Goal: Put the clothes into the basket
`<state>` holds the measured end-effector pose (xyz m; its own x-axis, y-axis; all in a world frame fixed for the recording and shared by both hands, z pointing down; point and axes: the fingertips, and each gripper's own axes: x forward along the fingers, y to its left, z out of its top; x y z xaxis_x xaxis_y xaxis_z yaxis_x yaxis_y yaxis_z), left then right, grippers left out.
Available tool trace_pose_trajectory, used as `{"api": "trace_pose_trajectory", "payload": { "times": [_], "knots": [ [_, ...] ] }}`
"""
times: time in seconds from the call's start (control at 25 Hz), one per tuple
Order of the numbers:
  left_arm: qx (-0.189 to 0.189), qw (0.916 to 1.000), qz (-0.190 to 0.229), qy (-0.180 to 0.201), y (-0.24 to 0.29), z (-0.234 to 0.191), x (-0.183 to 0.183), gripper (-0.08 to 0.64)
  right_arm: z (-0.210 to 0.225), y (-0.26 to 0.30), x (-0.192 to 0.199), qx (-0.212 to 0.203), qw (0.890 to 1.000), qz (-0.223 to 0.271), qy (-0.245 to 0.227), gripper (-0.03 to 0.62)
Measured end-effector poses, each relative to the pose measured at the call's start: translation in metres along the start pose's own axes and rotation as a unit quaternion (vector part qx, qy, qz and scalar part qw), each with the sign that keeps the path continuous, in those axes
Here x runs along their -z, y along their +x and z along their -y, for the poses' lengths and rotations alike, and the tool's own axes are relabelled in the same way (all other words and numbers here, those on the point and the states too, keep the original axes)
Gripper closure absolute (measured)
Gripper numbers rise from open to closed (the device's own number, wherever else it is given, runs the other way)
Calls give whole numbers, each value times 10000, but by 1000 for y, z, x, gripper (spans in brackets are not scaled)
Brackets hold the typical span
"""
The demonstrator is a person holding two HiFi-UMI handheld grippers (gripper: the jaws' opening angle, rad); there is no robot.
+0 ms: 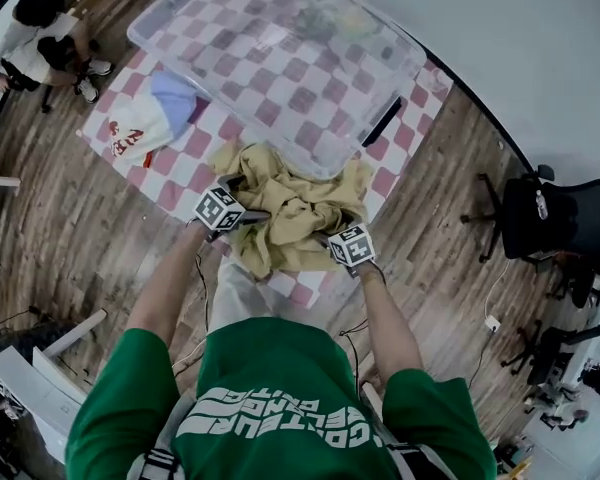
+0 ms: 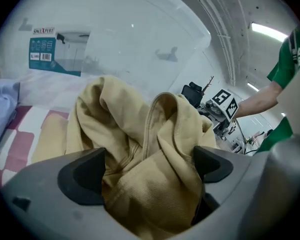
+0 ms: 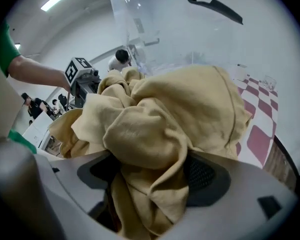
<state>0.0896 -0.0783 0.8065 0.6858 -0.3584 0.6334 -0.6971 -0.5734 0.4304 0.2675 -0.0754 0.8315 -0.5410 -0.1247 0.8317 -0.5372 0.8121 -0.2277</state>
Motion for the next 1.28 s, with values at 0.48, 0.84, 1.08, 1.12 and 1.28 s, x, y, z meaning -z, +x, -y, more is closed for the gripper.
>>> {"api": "trace_pose_trajectory", "payload": {
  "times": [0.48, 0.84, 1.08, 1.12, 1.28],
  "knots": [
    [381, 9991, -152, -112, 17, 2, 3, 35, -1, 20, -2, -36, 9999, -80, 116, 210],
    [698, 9974, -3, -173, 32, 29, -1, 37, -15, 27, -10, -77, 9999, -73, 38, 322],
    [1010, 9937, 293, -377, 39, 56, -3, 37, -32, 34, -17, -113, 9998, 97, 110, 399],
    [1062, 9930, 343, -399, 40, 61, -3, 37, -35, 35, -20, -118, 9998, 146, 118, 407],
    [1137, 9912, 534, -421, 40, 76, -7, 37, -47, 36, -29, -141, 9995, 251, 99, 430]
  ]
}}
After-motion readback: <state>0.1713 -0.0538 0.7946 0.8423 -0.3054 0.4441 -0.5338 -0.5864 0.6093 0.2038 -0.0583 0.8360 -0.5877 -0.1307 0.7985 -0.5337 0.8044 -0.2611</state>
